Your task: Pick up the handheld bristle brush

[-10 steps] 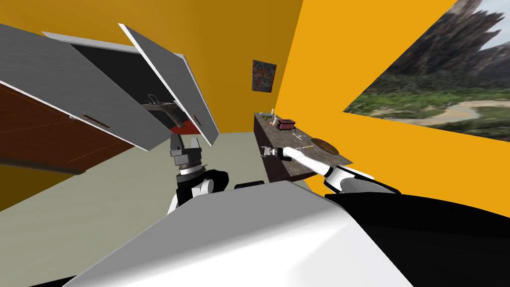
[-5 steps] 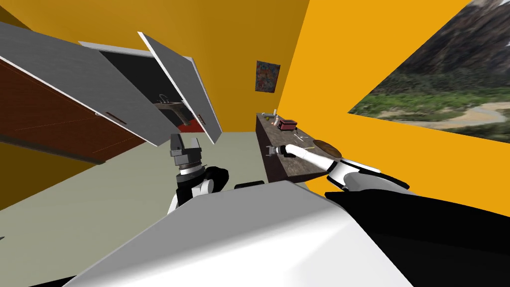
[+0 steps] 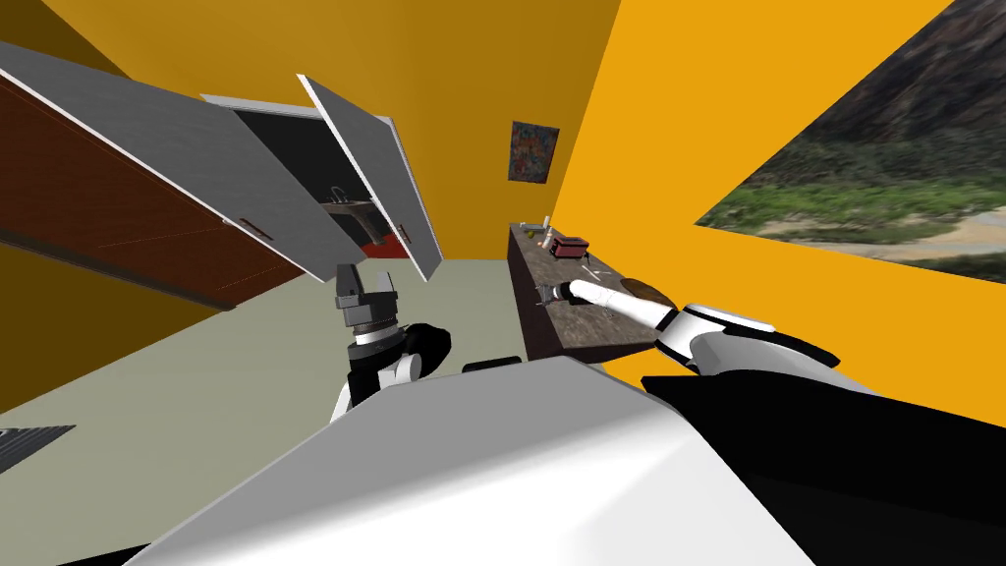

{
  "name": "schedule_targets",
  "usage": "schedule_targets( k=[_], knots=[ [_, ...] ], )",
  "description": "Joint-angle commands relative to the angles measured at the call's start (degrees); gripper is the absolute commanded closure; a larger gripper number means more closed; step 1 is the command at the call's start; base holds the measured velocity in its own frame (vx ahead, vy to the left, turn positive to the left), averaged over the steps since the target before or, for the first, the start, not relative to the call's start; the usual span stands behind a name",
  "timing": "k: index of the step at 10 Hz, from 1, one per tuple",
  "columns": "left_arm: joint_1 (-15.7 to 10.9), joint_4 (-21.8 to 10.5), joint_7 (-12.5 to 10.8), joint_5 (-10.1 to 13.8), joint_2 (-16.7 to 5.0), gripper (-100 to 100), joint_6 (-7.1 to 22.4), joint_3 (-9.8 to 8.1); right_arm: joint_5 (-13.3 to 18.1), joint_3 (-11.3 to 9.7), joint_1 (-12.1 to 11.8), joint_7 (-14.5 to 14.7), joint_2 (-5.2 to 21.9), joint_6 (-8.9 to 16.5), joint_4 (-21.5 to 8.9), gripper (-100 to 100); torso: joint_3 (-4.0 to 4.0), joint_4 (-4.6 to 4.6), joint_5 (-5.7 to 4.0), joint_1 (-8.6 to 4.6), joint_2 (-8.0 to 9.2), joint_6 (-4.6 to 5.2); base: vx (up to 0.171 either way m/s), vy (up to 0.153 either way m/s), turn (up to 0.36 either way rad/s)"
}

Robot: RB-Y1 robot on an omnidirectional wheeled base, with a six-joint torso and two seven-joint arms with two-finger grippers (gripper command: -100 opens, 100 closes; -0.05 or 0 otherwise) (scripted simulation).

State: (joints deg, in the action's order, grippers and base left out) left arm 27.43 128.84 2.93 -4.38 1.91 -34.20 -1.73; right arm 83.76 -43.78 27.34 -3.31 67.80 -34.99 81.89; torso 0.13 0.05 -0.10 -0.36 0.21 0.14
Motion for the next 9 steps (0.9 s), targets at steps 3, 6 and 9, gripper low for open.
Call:
schedule_targets(
  k=[3, 6, 9],
  knots=[
    [0.00, 0.00, 0.00, 0.00, 0.00, 0, 0.00, 0.00, 5.19, -3.07, 3.41, -3.13, 2.75, -2.14, -3.98, -100, -0.02, -0.01, 0.01, 0.05, -0.03, -0.02, -0.039, -0.065, 0.077],
    [0.00, 0.00, 0.00, 0.00, 0.00, 0, 0.00, 0.00, 10.00, -6.16, 6.10, -5.66, 5.05, -4.87, -8.36, -100, 0.00, 0.00, -0.02, -0.16, -0.01, 0.00, -0.041, -0.119, 0.113],
    [0.01, 0.00, 0.00, 0.00, 0.00, 0, 0.00, 0.00, 11.87, -8.27, 6.19, -6.80, 5.07, -6.32, -10.32, -100, -0.10, -0.04, -0.02, -0.01, -0.16, 0.00, 0.010, -0.078, 0.060]
  ],
)
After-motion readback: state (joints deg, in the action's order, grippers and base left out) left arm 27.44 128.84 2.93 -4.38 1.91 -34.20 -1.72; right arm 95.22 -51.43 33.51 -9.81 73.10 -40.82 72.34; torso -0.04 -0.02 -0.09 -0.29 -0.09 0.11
